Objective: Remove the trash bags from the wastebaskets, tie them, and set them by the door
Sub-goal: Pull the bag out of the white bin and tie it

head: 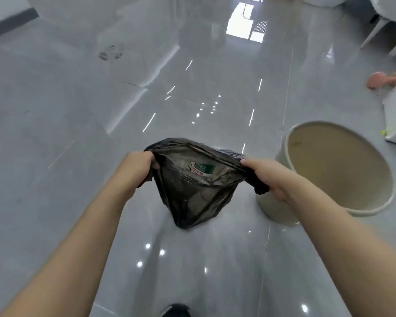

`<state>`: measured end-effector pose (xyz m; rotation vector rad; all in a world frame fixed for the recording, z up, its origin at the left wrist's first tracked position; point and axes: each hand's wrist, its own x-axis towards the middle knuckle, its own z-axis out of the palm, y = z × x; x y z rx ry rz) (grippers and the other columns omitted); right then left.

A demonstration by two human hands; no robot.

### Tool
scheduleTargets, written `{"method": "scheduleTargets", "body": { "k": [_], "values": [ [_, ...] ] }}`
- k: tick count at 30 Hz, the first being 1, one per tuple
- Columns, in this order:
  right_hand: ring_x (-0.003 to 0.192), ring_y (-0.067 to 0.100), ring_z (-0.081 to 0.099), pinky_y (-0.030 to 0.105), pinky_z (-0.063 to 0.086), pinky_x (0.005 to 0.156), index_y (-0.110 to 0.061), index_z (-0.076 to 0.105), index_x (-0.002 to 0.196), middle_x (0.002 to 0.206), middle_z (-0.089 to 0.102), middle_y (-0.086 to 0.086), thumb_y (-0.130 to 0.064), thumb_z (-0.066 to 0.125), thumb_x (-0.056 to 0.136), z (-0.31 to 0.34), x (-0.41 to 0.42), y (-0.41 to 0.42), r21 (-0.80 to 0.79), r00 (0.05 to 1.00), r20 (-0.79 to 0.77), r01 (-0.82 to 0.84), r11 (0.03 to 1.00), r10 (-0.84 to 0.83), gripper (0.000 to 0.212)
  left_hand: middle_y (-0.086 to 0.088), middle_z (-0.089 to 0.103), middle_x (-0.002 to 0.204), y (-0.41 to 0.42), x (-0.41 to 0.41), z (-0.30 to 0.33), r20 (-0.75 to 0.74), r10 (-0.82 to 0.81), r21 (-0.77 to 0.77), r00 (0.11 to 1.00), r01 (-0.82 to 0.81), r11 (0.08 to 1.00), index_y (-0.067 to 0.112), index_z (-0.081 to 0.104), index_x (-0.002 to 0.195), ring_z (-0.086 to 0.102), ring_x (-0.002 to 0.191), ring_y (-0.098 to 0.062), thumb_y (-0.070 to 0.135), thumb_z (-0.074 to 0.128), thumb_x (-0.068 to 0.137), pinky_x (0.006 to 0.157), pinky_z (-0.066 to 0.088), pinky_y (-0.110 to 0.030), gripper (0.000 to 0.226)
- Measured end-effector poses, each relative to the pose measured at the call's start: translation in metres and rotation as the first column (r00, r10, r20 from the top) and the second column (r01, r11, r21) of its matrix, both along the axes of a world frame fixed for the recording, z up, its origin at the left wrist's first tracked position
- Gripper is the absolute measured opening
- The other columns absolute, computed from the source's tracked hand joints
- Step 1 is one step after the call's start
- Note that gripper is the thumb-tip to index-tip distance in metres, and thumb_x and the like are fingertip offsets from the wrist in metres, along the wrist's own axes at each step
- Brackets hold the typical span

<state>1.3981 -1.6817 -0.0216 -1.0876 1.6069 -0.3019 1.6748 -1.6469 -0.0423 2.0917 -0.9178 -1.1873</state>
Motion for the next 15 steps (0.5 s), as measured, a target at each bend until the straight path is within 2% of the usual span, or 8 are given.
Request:
{"method": "scheduleTargets", "body": {
  "k": [2, 3, 4, 6, 8, 10, 12, 15],
  "values": [
    [0.061, 0.021, 0.049, 0.025, 0.039, 0.053, -0.011, 0.053, 0.085, 0.079, 0.054, 0.01, -0.027, 0.047, 0.097, -0.008, 0.001, -0.001, -0.021, 0.973, -0.2, -0.117, 0.993, 0.11, 0.021, -0.017, 0.062, 0.08, 0.005, 0.012, -0.013, 0.224, -0.063, 0.049, 0.973, 0.054, 0.997, 0.011, 0.063, 0.088, 0.052, 0.061, -0.028, 0.023, 0.045, 0.077, 0.058, 0.043, -0.031, 0.024],
    [0.071, 0.024, 0.051, 0.027, 0.041, 0.063, -0.01, 0.054, 0.088, 0.086, 0.055, 0.012, -0.027, 0.046, 0.098, -0.011, 0.003, 0.0, -0.016, 0.944, -0.286, -0.174, 0.985, 0.162, 0.021, -0.015, 0.062, 0.106, 0.007, 0.015, -0.018, 0.372, -0.084, 0.034, 0.925, 0.077, 0.996, 0.018, 0.063, 0.103, 0.058, 0.085, -0.033, 0.029, 0.045, 0.076, 0.077, 0.049, -0.038, 0.034],
    [0.078, 0.024, 0.05, 0.029, 0.04, 0.069, -0.009, 0.054, 0.091, 0.09, 0.055, 0.012, -0.026, 0.046, 0.098, -0.015, 0.004, -0.001, -0.009, 0.92, -0.339, -0.21, 0.978, 0.195, 0.02, -0.012, 0.052, 0.128, 0.011, 0.014, -0.018, 0.495, -0.118, -0.003, 0.861, 0.137, 0.99, 0.023, 0.056, 0.121, 0.052, 0.111, -0.034, 0.033, 0.045, 0.074, 0.097, 0.043, -0.044, 0.05],
    [0.073, 0.026, 0.053, 0.031, 0.045, 0.067, -0.007, 0.053, 0.093, 0.084, 0.057, 0.013, -0.021, 0.044, 0.098, -0.018, 0.007, -0.002, 0.023, 0.908, -0.352, -0.236, 0.971, 0.229, 0.018, -0.005, 0.032, 0.148, 0.019, 0.008, -0.013, 0.617, -0.245, -0.078, 0.748, 0.368, 0.926, 0.029, 0.034, 0.143, 0.031, 0.135, -0.031, 0.044, 0.044, 0.065, 0.116, 0.02, -0.047, 0.079],
    [0.058, 0.025, 0.056, 0.028, 0.049, 0.057, -0.006, 0.052, 0.093, 0.072, 0.057, 0.011, -0.015, 0.043, 0.098, -0.015, 0.013, -0.001, 0.074, 0.906, -0.337, -0.246, 0.966, 0.256, 0.014, -0.001, 0.022, 0.153, 0.025, -0.003, -0.01, 0.682, -0.464, 0.054, 0.566, 0.593, 0.803, 0.037, 0.012, 0.149, 0.018, 0.142, -0.026, 0.056, 0.047, 0.06, 0.119, 0.0, -0.05, 0.097],
    [0.06, 0.025, 0.053, 0.022, 0.043, 0.05, -0.007, 0.05, 0.093, 0.075, 0.055, 0.011, -0.013, 0.042, 0.097, -0.016, 0.018, -0.003, 0.081, 0.837, -0.422, -0.349, 0.934, 0.35, 0.011, -0.003, 0.025, 0.151, 0.025, -0.008, -0.023, 0.725, -0.577, 0.245, 0.376, 0.642, 0.726, 0.036, -0.003, 0.15, 0.015, 0.142, -0.026, 0.064, 0.053, 0.061, 0.116, -0.013, -0.054, 0.109],
    [0.072, 0.028, 0.053, 0.024, 0.041, 0.051, -0.008, 0.052, 0.094, 0.09, 0.057, 0.013, -0.022, 0.041, 0.098, -0.015, 0.023, -0.005, 0.093, 0.739, -0.501, -0.471, 0.877, 0.45, 0.019, -0.006, 0.034, 0.141, 0.018, -0.013, -0.034, 0.804, -0.549, 0.309, 0.228, 0.629, 0.713, 0.032, -0.001, 0.151, 0.021, 0.138, -0.03, 0.065, 0.057, 0.067, 0.113, -0.015, -0.06, 0.108],
    [0.088, 0.03, 0.057, 0.029, 0.044, 0.068, -0.009, 0.059, 0.109, 0.1, 0.061, 0.013, -0.051, 0.042, 0.096, -0.01, 0.031, -0.005, 0.158, 0.574, -0.567, -0.628, 0.762, 0.59, 0.047, -0.009, 0.026, 0.142, 0.001, -0.023, -0.048, 0.878, -0.47, 0.265, 0.092, 0.724, 0.637, 0.03, 0.012, 0.15, 0.017, 0.139, -0.033, 0.063, 0.064, 0.069, 0.112, -0.014, -0.062, 0.102]
  ]
}}
